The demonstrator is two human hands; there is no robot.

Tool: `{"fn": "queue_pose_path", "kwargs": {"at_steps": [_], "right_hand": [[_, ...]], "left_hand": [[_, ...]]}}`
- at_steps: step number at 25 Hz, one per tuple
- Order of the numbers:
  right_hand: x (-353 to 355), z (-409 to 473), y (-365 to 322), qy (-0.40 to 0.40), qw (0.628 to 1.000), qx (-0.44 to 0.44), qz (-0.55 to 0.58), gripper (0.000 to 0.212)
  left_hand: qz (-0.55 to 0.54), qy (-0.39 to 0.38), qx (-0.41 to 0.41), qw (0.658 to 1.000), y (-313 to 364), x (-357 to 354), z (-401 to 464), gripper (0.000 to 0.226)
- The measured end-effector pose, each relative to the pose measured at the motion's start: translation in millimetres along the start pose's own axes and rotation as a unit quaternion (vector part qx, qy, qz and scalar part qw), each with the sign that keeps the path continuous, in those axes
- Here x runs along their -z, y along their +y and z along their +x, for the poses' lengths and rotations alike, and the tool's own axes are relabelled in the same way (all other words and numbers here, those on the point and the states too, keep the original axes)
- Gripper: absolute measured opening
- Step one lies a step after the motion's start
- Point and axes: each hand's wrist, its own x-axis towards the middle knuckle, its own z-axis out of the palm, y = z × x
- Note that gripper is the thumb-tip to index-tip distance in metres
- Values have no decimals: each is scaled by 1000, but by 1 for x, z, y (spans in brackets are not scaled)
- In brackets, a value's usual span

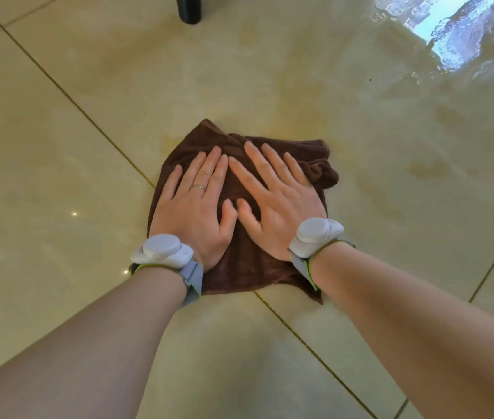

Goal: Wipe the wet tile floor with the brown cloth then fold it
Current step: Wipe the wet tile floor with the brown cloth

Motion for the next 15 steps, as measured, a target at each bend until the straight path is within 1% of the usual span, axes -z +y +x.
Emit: {"fn": "queue_pose_path", "kwargs": {"at_steps": [3,5,7,12,15], "right_hand": [[-2,-1,-1,12,1000,5,-12,65],[-2,-5,-3,5,1000,8,-13,65],[-1,-20,-13,-11,1000,15,-14,66],[-5,-92,-57,-46,999,24,5,68],[-7,-100,-61,-55,998,30,9,67]], "left_hand": [[2,1,-2,1000,-1,-2,-2,66],[6,-8,4,1000,-1,-1,-8,67],[7,-17,8,1000,0,3,-28,68],[17,-45,-6,999,-3,11,-109,70],[10,-53,-10,999,-6,11,-119,72]]}}
